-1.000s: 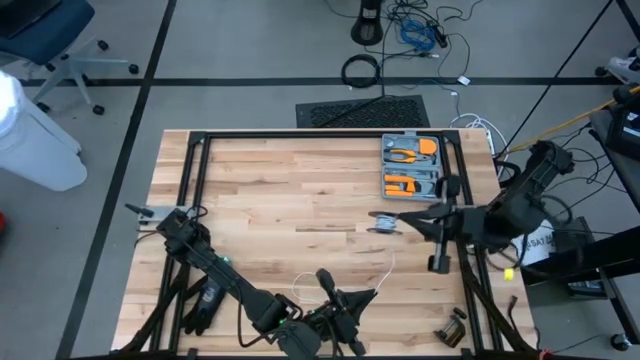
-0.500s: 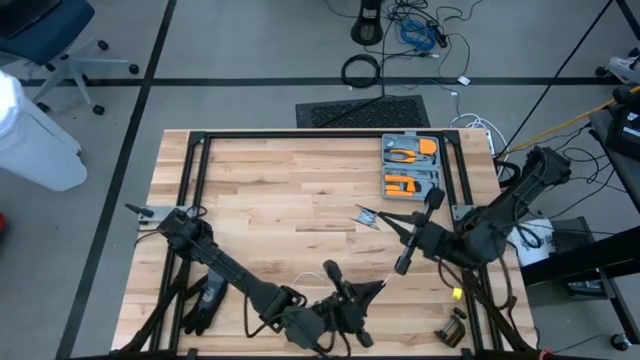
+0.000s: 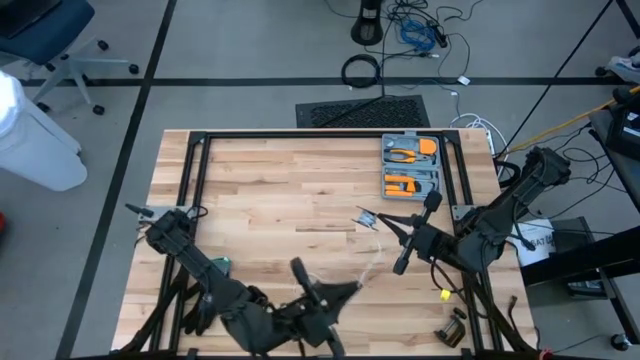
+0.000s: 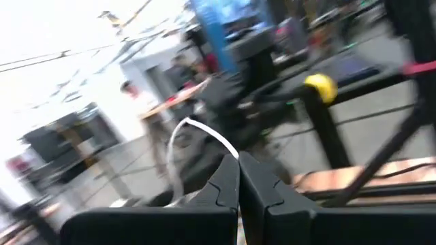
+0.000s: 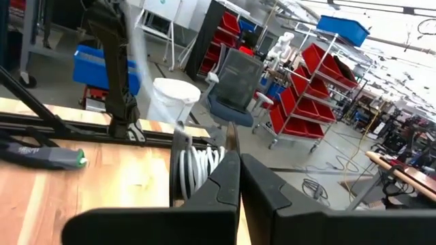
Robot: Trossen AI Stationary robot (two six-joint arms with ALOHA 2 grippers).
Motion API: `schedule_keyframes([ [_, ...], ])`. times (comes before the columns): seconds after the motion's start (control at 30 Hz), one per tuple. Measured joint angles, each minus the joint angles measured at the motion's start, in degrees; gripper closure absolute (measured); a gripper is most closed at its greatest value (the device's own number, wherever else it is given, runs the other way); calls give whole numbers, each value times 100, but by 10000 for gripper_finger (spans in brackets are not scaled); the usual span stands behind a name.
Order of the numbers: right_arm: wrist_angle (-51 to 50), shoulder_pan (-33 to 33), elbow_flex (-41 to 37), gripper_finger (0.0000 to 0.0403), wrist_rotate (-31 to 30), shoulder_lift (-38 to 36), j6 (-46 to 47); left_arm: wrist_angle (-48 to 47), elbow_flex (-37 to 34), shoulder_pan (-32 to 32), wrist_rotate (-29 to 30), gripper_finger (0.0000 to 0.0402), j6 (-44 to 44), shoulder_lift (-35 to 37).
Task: Coil cords
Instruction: Uncoil the white wire from the spool
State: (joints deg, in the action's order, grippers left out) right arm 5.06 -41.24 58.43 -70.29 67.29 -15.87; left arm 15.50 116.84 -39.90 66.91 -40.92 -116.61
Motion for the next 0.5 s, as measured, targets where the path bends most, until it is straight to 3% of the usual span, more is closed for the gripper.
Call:
schedule_keyframes([
  [0.23,-8,-200,0,403,18,-36,24,-13,0,-59,1936,401,-1209,86],
  [0.5,33,-749,0,403,180,-355,169,-165,0,14,2030,401,-1251,86],
])
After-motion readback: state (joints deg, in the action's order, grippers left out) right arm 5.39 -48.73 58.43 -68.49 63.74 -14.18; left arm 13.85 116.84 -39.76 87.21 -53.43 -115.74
